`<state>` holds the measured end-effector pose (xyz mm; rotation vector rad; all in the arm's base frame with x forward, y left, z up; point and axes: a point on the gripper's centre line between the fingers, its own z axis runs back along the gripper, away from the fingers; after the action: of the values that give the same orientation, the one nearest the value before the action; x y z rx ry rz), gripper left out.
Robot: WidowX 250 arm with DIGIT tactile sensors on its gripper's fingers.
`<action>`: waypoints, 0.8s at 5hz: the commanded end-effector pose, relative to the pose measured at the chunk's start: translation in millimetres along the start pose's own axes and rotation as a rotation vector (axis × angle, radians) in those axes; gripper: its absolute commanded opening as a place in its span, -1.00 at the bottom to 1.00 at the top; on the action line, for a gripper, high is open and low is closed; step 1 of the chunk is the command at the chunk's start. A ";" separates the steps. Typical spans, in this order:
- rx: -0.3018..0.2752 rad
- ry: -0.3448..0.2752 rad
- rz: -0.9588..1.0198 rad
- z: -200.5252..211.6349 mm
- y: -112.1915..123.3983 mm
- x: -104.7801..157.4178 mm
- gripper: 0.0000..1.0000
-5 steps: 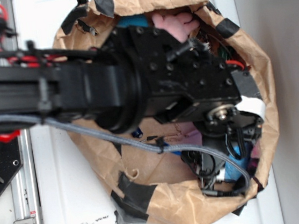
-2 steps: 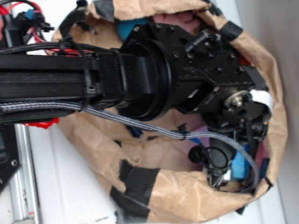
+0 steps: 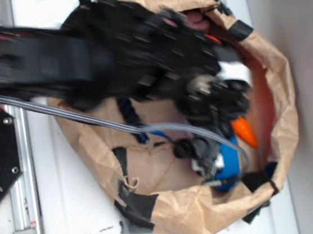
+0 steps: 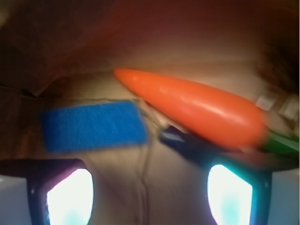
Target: Grab the blue sponge.
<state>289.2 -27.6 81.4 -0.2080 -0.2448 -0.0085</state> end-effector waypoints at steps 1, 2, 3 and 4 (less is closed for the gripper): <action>0.098 0.056 0.438 21.0 -7.5 4.9 1.00; 0.158 0.158 0.623 0.6 -19.3 9.2 1.00; 0.185 0.149 0.695 -20.9 -30.7 19.7 1.00; 0.179 0.136 0.686 -32.5 -45.2 25.8 1.00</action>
<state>309.3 -58.7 49.9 -0.0759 0.0173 0.6840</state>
